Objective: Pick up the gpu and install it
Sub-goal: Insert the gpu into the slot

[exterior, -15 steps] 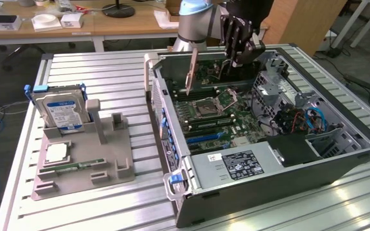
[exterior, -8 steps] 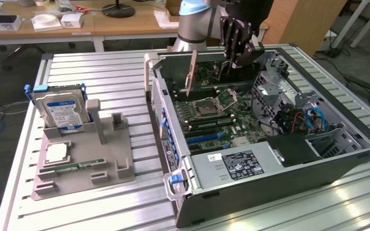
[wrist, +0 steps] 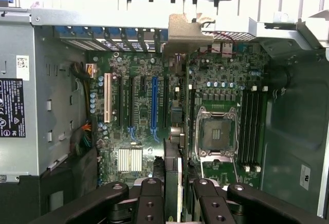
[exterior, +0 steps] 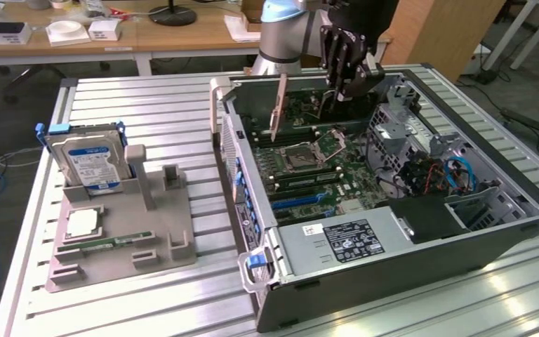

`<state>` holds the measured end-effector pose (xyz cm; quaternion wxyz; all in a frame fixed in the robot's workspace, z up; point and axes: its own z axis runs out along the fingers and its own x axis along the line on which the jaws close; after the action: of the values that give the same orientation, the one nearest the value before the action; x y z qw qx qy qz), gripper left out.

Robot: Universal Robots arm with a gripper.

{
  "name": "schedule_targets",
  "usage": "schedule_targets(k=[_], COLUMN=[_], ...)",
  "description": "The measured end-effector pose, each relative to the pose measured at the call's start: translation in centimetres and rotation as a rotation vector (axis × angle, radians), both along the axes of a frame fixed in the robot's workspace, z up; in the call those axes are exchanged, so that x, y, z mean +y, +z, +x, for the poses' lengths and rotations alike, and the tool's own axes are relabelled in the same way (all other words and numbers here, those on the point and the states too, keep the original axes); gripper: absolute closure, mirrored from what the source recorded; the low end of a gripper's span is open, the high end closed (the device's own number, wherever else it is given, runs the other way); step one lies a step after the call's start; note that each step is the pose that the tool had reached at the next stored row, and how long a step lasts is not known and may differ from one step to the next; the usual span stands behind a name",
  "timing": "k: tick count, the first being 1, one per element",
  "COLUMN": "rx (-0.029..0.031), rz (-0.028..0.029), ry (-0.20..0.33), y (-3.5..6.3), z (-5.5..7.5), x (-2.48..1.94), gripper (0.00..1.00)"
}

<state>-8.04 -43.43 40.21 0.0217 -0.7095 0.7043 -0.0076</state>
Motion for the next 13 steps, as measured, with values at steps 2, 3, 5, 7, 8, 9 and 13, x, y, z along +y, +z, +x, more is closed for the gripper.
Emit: schedule_targets(k=[2, 3, 5, 7, 8, 9, 13], rx=[0.0001, 0.0000, 0.0001, 0.0000, 0.0000, 0.0000, 0.0001], rz=[-0.0001, 0.0000, -0.0002, 0.0000, 0.0000, -0.0001, -0.0002], ry=[0.000, 0.000, 0.000, 0.000, 0.000, 0.000, 0.000], y=[-0.07, -0.11, -0.15, -0.22, -0.28, -0.33, -0.46], z=[0.00, 0.00, 0.00, -0.01, -0.01, -0.02, -0.20], x=[0.00, 0.00, -0.01, -0.01, -0.01, -0.02, -0.02], gripper=[0.74, 0.74, 0.74, 0.74, 0.74, 0.74, 0.74])
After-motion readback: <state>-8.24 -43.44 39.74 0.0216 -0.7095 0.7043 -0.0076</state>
